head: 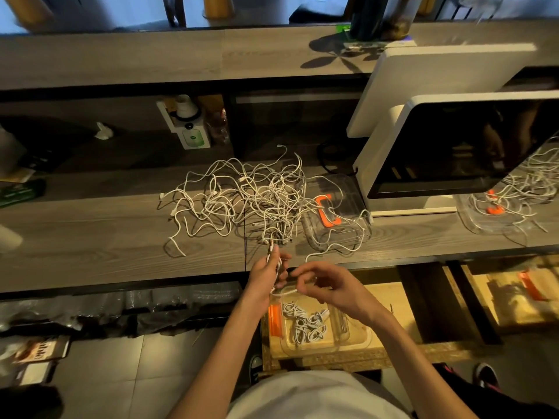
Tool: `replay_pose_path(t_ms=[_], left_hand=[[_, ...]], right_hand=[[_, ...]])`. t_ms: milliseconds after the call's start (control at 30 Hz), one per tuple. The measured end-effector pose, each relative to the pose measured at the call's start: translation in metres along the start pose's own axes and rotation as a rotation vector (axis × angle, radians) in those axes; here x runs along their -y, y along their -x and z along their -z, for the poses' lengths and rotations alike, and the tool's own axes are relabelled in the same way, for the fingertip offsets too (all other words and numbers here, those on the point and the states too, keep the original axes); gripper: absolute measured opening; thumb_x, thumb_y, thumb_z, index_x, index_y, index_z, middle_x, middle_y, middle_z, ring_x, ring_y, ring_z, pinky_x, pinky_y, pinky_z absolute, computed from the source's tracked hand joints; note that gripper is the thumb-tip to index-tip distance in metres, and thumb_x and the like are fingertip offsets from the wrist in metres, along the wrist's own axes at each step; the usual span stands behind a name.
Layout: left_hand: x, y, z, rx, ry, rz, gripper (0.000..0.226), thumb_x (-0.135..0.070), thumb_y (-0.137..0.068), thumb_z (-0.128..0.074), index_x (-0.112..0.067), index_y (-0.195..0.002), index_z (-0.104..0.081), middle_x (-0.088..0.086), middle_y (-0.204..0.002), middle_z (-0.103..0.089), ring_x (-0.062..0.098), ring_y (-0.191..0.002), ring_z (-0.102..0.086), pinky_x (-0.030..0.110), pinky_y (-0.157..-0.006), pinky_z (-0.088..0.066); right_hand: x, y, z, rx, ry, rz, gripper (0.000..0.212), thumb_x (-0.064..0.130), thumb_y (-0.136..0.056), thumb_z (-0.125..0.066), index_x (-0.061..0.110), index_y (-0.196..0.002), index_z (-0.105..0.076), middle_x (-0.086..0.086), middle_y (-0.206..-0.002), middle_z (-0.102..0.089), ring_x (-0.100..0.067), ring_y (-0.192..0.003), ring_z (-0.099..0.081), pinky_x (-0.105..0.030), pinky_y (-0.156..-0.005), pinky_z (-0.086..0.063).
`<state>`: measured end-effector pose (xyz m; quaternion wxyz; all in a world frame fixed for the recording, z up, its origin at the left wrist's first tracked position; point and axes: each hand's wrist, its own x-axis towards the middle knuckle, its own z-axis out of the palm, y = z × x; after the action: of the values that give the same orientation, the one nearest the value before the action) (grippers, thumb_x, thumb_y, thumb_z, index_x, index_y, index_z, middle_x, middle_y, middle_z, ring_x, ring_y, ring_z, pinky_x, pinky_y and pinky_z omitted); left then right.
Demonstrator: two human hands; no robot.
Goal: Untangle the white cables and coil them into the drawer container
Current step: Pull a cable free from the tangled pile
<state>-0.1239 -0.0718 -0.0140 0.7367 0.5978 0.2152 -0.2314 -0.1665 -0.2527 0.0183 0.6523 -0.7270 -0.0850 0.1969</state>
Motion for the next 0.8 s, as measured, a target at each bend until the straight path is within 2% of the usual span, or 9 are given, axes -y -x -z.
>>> replay_pose_path(t_ms=[67,167,300,367,500,567,667,800], left_hand=[[0.001,0.003,-0.001,0.085,-0.039,0.065,0.046,-0.053,-0.099,-0.052,-0.011,-0.099,-0.071,0.005,-0.079,-0.064,0.015,-0.065,-0.057,0.026,-0.056,-0.042],[-0.001,0.007,-0.003,0.237,0.028,0.146,0.056,-0.059,-0.098,-0.049,-0.005,-0.103,-0.064,0.004,-0.074,-0.058,0.009,-0.052,-0.044,0.017,-0.040,-0.030],[-0.002,0.011,-0.004,0.479,0.004,0.161,0.063,-0.072,-0.095,-0.041,-0.012,-0.093,-0.062,0.004,-0.075,-0.055,0.008,-0.054,-0.036,0.017,-0.043,-0.023],[-0.002,0.013,-0.004,0.538,-0.010,0.151,0.060,-0.066,-0.097,-0.046,-0.009,-0.096,-0.063,0.004,-0.076,-0.052,0.007,-0.055,-0.033,0.017,-0.044,-0.020],[-0.002,0.017,-0.001,0.597,-0.083,0.102,0.038,-0.042,-0.095,-0.063,-0.004,-0.101,-0.063,0.003,-0.077,-0.050,0.005,-0.054,-0.033,0.013,-0.042,-0.025],[-0.003,0.018,0.002,0.609,-0.094,0.099,0.031,-0.035,-0.098,-0.059,-0.004,-0.100,-0.064,0.003,-0.077,-0.050,0.005,-0.054,-0.033,0.013,-0.043,-0.024],[-0.004,0.019,0.002,0.571,-0.085,0.082,0.035,-0.033,-0.105,-0.048,-0.003,-0.104,-0.067,0.002,-0.076,-0.053,0.007,-0.056,-0.035,0.015,-0.044,-0.023],[-0.003,0.013,0.006,0.378,0.008,-0.032,0.042,-0.035,-0.105,-0.047,-0.002,-0.118,-0.069,0.010,-0.089,-0.063,0.011,-0.062,-0.049,0.016,-0.044,-0.028]], right_hand=[[0.000,-0.006,-0.001,-0.115,-0.041,0.003,0.024,0.010,-0.090,-0.076,0.010,-0.114,-0.071,-0.008,-0.097,-0.077,-0.014,-0.077,-0.065,-0.025,-0.062,-0.046],[-0.003,-0.014,0.001,-0.245,-0.049,0.003,0.021,0.009,-0.087,-0.079,0.007,-0.107,-0.070,-0.009,-0.093,-0.078,-0.016,-0.081,-0.072,-0.021,-0.070,-0.052],[-0.004,-0.020,0.003,-0.330,-0.034,0.015,0.021,0.009,-0.087,-0.080,0.005,-0.103,-0.068,-0.009,-0.090,-0.077,-0.018,-0.077,-0.073,-0.023,-0.066,-0.057],[-0.004,-0.020,0.003,-0.338,-0.015,0.029,0.021,0.009,-0.087,-0.079,0.005,-0.104,-0.067,-0.009,-0.091,-0.077,-0.020,-0.079,-0.074,-0.026,-0.064,-0.059],[-0.007,-0.018,0.007,-0.319,0.001,0.048,0.018,0.007,-0.090,-0.076,0.004,-0.105,-0.067,-0.012,-0.092,-0.077,-0.022,-0.085,-0.075,-0.028,-0.066,-0.059],[-0.008,-0.019,0.010,-0.302,-0.009,0.040,0.016,0.007,-0.092,-0.073,0.004,-0.107,-0.067,-0.013,-0.094,-0.077,-0.026,-0.088,-0.075,-0.033,-0.070,-0.062],[-0.011,-0.018,0.016,-0.305,0.035,0.026,0.012,0.010,-0.098,-0.067,0.009,-0.110,-0.068,-0.009,-0.098,-0.077,-0.026,-0.090,-0.075,-0.041,-0.078,-0.063],[-0.013,-0.009,0.027,-0.336,0.154,0.016,0.011,0.015,-0.098,-0.067,0.014,-0.109,-0.069,0.000,-0.092,-0.077,-0.011,-0.087,-0.074,-0.023,-0.074,-0.058]])
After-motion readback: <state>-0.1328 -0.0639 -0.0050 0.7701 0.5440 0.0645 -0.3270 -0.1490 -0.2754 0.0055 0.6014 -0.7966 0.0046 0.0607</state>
